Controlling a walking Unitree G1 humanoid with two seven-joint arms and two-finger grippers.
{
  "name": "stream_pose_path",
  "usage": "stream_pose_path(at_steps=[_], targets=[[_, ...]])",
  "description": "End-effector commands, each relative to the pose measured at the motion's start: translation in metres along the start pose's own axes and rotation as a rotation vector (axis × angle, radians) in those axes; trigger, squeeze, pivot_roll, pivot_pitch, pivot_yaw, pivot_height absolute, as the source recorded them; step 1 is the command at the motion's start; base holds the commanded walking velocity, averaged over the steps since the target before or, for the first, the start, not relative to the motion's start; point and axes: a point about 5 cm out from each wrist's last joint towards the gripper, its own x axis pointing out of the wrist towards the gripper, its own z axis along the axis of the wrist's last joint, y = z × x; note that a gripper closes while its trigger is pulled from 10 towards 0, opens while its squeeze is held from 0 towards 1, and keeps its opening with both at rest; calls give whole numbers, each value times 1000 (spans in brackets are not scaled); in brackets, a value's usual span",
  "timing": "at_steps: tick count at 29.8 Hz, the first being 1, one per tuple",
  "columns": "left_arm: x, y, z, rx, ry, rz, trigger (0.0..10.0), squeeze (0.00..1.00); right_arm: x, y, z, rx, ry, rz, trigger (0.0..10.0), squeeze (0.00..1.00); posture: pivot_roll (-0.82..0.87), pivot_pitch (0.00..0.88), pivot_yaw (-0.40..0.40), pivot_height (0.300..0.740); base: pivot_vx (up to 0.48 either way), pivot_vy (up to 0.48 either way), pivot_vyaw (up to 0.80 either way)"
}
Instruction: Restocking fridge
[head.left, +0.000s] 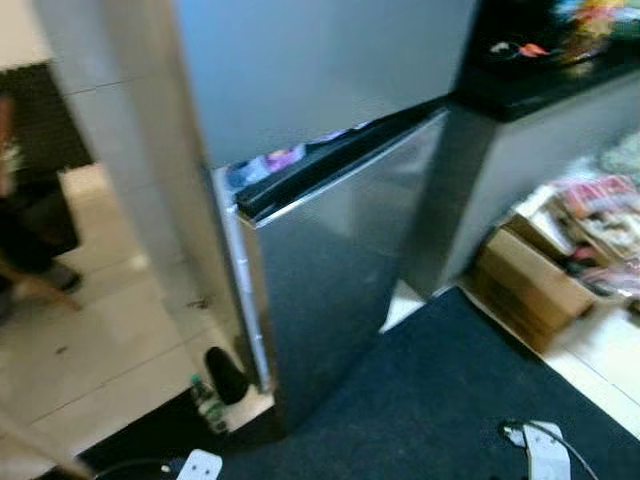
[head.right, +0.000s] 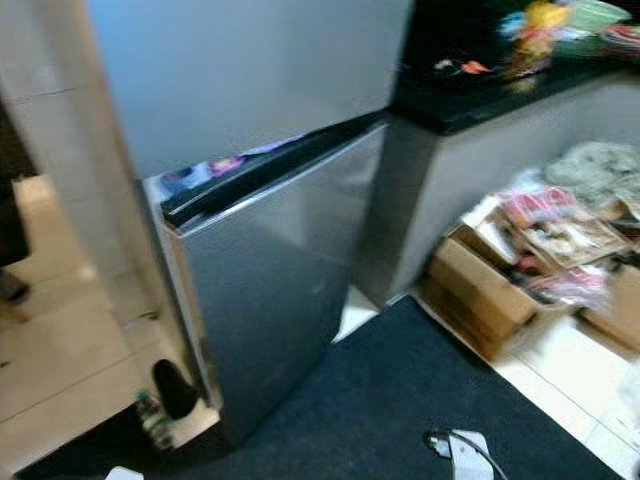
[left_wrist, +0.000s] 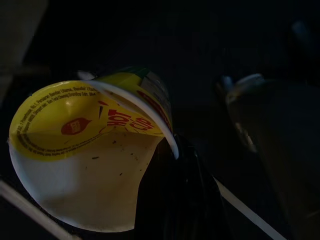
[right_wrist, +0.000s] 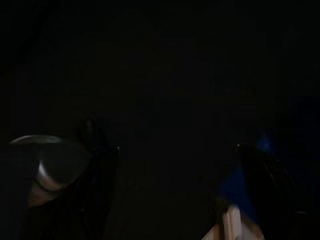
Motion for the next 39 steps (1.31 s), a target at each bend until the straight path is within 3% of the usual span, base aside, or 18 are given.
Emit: stream_pose_path(at_steps=[1, 14, 25, 27, 29, 31, 32, 33, 35, 38, 39], targets=[[0, -4, 0, -34, -4, 5, 10000, 0, 0, 3, -3, 2, 7, 9, 10000, 0, -66, 0, -8, 740, 0, 0, -781], [1, 14, 19, -167, -74, 93, 10000, 0, 1, 3, 3, 5, -12, 11, 10000, 0, -63, 0, -12, 740, 0, 0, -756], [0, 27, 30, -247, -112, 149, 10000, 0, 1, 5, 2, -3, -13, 13, 10000, 0, -67, 11, -1, 740, 0, 0, 0], [-2, 37, 34, -349, -140, 194, 10000, 0, 1, 4, 2, 0, -15, 8, 10000, 0, -72, 10, 2, 740, 0, 0, 0], [-2, 40, 36, -388, -156, 202, 10000, 0, 1, 4, 2, 8, -17, 5, 10000, 0, -76, 5, 9, 740, 0, 0, 0], [-3, 46, 53, -474, -243, 191, 10000, 0, 0, 2, 2, 23, -22, -2, 10000, 0, -76, 5, 9, 740, 0, 0, 0], [-6, 50, 76, -540, -352, 149, 10000, 0, 0, 1, 2, 21, -22, -5, 10000, 0, -76, 5, 9, 740, 0, 0, 0], [-6, 50, 76, -540, -352, 149, 10000, 0, 0, 1, 2, 21, -22, -5, 10000, 0, -76, 5, 9, 740, 0, 0, 0], [-14, 61, 116, -604, -529, 123, 10000, 0, 0, -1, 2, 16, -19, -8, 10000, 0, -67, 9, 6, 740, 0, 0, 0], [-23, 71, 144, -680, -648, 104, 10000, 0, 0, -1, 2, 16, -19, -10, 10000, 0, -67, 9, 6, 740, 0, 0, 0], [-28, 78, 159, -764, -717, 85, 10000, 0, 0, -1, 2, 18, -20, -11, 10000, 0, -69, 7, 6, 740, 0, 0, 0]])
